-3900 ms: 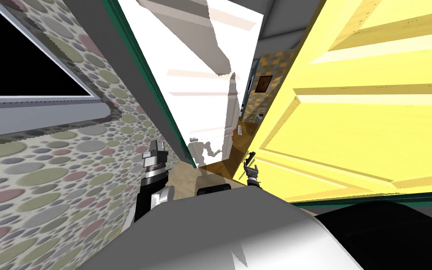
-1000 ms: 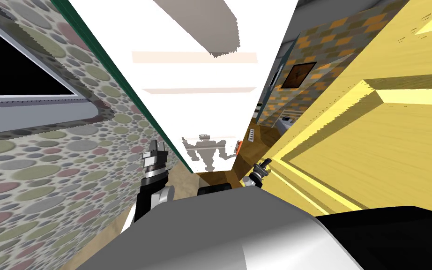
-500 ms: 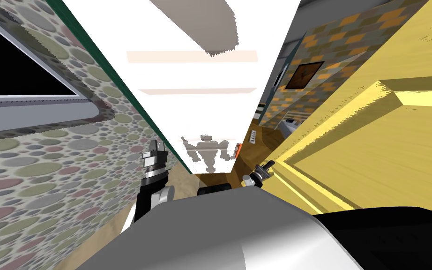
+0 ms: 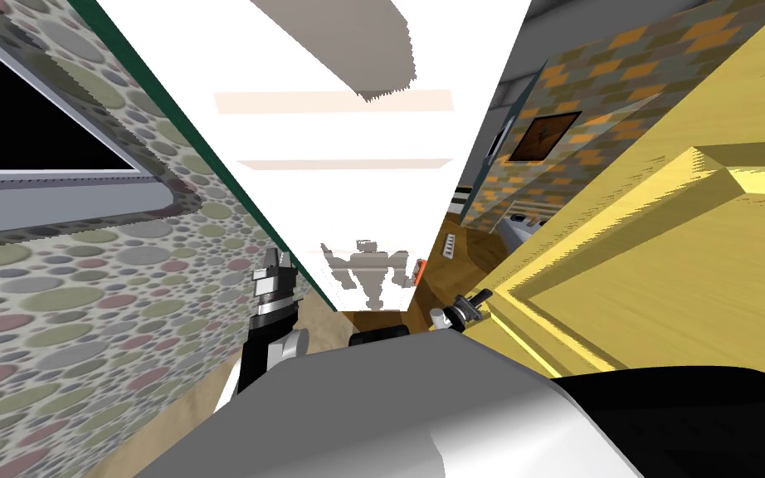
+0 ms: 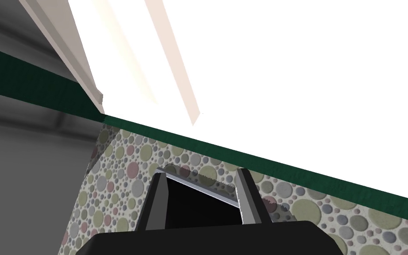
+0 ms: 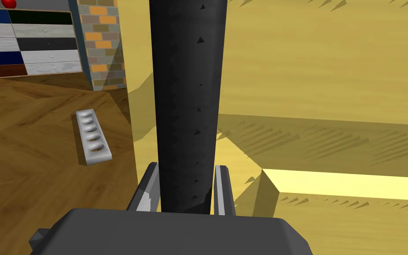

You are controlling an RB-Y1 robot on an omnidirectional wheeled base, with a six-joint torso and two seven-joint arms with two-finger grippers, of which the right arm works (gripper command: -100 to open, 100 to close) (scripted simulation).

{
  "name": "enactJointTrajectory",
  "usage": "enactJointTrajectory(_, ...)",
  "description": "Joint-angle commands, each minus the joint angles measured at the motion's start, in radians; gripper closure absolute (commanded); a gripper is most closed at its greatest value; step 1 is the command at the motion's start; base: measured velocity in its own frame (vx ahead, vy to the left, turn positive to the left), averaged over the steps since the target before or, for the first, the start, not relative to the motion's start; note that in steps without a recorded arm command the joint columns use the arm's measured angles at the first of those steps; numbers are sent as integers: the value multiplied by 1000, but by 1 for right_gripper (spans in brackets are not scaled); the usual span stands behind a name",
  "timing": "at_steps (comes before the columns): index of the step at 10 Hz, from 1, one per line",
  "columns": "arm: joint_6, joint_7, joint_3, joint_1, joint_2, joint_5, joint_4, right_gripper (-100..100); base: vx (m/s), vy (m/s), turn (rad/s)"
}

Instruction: Push the door open

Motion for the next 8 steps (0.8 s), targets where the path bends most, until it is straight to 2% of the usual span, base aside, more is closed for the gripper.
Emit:
enactJointTrajectory(1, 0, 0, 0, 0, 0, 0, 0, 100, 43, -53, 6)
enactJointTrajectory(2, -1, -2, -33, 3, -7, -3, 7, 100, 14, -36, 99)
enactJointTrajectory(4, 2, -7, -78, 8, -16, -6, 18, 100, 13, -59, 141)
enactJointTrajectory(6, 2, -7, -78, 8, -16, -6, 18, 100, 11, -39, 9)
enactJointTrajectory(8, 7, -13, -135, 14, -28, -10, 31, 100, 18, -49, 126)
